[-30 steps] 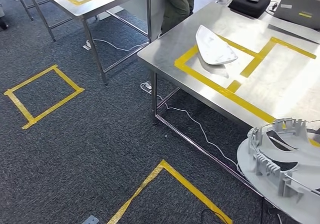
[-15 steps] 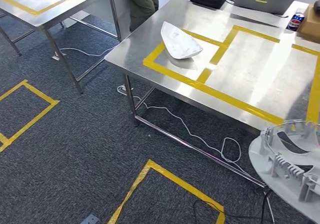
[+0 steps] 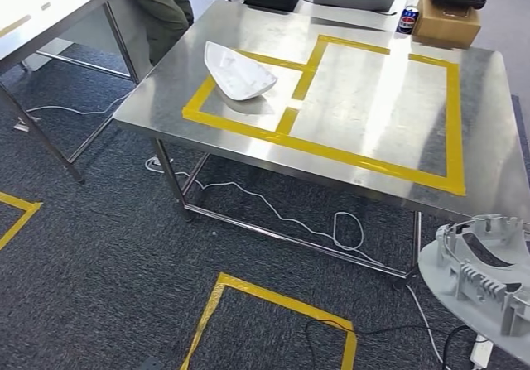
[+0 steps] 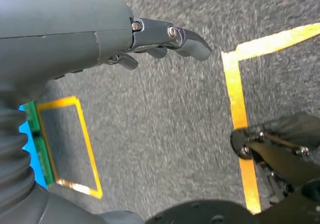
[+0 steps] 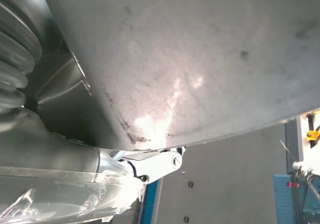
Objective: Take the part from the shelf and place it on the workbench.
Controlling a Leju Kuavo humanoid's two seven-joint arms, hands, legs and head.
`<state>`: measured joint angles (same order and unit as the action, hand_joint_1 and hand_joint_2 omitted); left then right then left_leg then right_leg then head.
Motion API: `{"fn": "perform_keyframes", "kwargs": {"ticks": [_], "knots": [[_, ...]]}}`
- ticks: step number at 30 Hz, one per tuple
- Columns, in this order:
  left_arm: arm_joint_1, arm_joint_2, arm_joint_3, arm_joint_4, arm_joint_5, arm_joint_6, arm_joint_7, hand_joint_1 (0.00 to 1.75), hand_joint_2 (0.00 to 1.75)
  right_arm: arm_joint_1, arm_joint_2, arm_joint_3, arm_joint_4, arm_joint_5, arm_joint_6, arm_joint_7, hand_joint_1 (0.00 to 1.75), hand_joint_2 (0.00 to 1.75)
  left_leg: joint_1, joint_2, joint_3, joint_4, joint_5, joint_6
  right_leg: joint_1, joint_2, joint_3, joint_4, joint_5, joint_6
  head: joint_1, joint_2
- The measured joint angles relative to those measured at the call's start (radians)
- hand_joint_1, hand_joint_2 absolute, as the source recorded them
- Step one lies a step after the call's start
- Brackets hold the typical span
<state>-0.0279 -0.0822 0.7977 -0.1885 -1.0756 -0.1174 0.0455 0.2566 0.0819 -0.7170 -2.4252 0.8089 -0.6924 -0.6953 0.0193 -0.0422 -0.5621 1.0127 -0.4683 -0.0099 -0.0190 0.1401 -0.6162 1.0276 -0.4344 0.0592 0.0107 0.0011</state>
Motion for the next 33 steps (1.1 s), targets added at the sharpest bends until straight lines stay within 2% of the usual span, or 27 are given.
{"fn": "perform_keyframes", "kwargs": {"ticks": [1,3,4,5,6,7,10,11,12,16,19,24,26,28,30,31,33], "knots": [[-0.001,0.0,0.001,0.0,-0.003,0.0,0.0,0.0,1.75,-0.001,0.001,0.0,0.0,-0.007,0.0,0.0,1.75,1.75,0.001,0.012,0.001,-0.001,0.001,0.007,0.002,-0.027,-0.011,0.023,-0.015,0.003,0.004,0.0],[0.001,0.001,0.002,0.0,-0.006,0.001,0.0,0.0,1.75,-0.005,0.004,0.0,0.001,-0.019,0.0,0.0,1.75,1.75,-0.003,0.035,0.001,-0.002,0.0,0.017,0.005,-0.099,-0.061,0.131,-0.074,0.007,0.01,0.0],[0.004,0.001,0.003,0.0,-0.007,0.001,0.0,0.0,1.75,-0.007,0.005,0.0,0.002,-0.026,0.0,0.0,1.75,1.75,-0.005,0.047,0.001,-0.002,-0.001,0.019,0.005,-0.119,-0.095,0.2,-0.106,0.009,0.011,0.0],[0.006,0.002,0.004,0.0,-0.009,0.0,0.0,0.0,1.75,-0.008,0.006,0.0,0.003,-0.036,0.0,0.0,1.75,1.75,-0.007,0.056,0.002,-0.002,-0.002,0.02,0.005,-0.128,-0.12,0.252,-0.125,0.011,0.011,0.0],[0.007,0.002,0.005,0.0,-0.011,0.0,0.0,0.0,1.75,-0.009,0.006,0.0,0.004,-0.05,0.0,0.0,1.75,1.75,-0.008,0.064,0.002,-0.002,-0.004,0.019,0.004,-0.132,-0.13,0.274,-0.127,0.011,0.011,0.0],[0.006,0.002,0.006,0.0,-0.013,-0.002,0.0,0.0,1.75,-0.011,0.006,0.0,0.004,-0.066,0.0,0.0,1.75,1.75,-0.009,0.071,0.003,-0.002,-0.005,0.018,0.004,-0.133,-0.118,0.257,-0.109,0.011,0.011,0.0],[0.002,0.002,0.009,0.0,-0.022,-0.01,0.0,0.0,1.75,-0.016,0.006,0.001,0.004,-0.095,0.0,0.0,1.75,1.75,-0.011,0.081,0.011,-0.001,-0.01,0.009,0.006,-0.147,-0.011,0.068,-0.029,0.006,0.011,0.0],[0.001,0.003,0.01,0.0,-0.024,-0.014,0.0,0.0,1.75,-0.017,0.006,0.001,0.005,-0.099,0.0,0.0,1.75,1.75,-0.013,0.081,0.013,0.0,-0.012,0.005,0.007,-0.151,0.014,0.026,-0.017,0.002,0.01,0.0],[0.001,0.003,0.01,0.0,-0.024,-0.017,0.0,0.0,1.75,-0.017,0.007,0.001,0.006,-0.101,0.0,0.0,1.75,1.75,-0.015,0.081,0.014,0.001,-0.013,0.002,0.007,-0.152,0.024,0.007,-0.013,0.0,0.01,0.0],[0.001,0.005,0.011,0.0,-0.025,-0.023,-0.001,0.0,1.75,-0.02,0.008,0.001,0.007,-0.102,0.0,0.0,1.75,1.75,-0.017,0.081,0.016,-0.005,-0.006,0.021,0.009,-0.147,0.023,0.005,-0.008,-0.002,0.009,0.0],[0.0,0.004,0.011,0.0,-0.027,-0.024,-0.006,0.0,1.75,-0.021,0.008,0.001,0.009,-0.106,0.0,0.0,1.75,1.75,-0.017,0.081,0.019,-0.014,-0.006,0.014,0.008,-0.146,0.024,0.005,-0.01,-0.008,0.009,0.0],[0.0,0.006,0.011,0.0,-0.038,-0.024,-0.02,0.0,1.75,-0.016,0.009,0.002,0.015,-0.115,0.0,0.0,1.75,1.75,-0.019,0.081,0.019,-0.016,-0.012,0.013,0.007,-0.146,0.024,0.004,-0.01,-0.008,0.009,0.0],[0.0,0.005,0.011,0.0,-0.043,-0.025,-0.024,0.0,1.75,-0.01,0.01,0.005,0.018,-0.116,0.0,0.0,1.75,1.75,-0.021,0.081,0.019,-0.018,-0.011,0.013,0.005,-0.146,0.028,0.001,-0.005,-0.004,0.009,0.0],[0.0,0.004,0.011,0.0,-0.044,-0.025,-0.025,0.0,1.75,-0.004,0.01,0.009,0.02,-0.113,0.0,0.0,1.75,1.75,-0.019,0.08,0.023,-0.029,-0.013,0.017,0.004,-0.147,0.028,0.007,0.007,0.004,0.009,0.0],[0.001,0.003,0.011,0.0,-0.044,-0.025,-0.025,0.0,1.75,0.001,0.011,0.011,0.022,-0.112,0.0,0.0,1.75,1.75,-0.014,0.078,0.034,-0.04,-0.019,0.02,0.004,-0.146,0.014,0.036,0.001,0.012,0.012,0.0],[0.003,0.002,0.012,0.0,-0.044,-0.025,-0.025,0.0,1.75,0.003,0.011,0.012,0.023,-0.112,0.0,0.0,1.75,1.75,-0.012,0.077,0.041,-0.042,-0.023,0.021,0.003,-0.145,-0.005,0.071,-0.017,0.014,0.015,0.0],[0.006,0.002,0.012,0.0,-0.044,-0.026,-0.025,0.0,1.75,0.008,0.011,0.014,0.025,-0.113,0.0,0.0,1.75,1.75,-0.011,0.078,0.053,-0.043,-0.032,0.021,0.002,-0.144,-0.071,0.187,-0.068,0.02,0.019,0.0]]}}
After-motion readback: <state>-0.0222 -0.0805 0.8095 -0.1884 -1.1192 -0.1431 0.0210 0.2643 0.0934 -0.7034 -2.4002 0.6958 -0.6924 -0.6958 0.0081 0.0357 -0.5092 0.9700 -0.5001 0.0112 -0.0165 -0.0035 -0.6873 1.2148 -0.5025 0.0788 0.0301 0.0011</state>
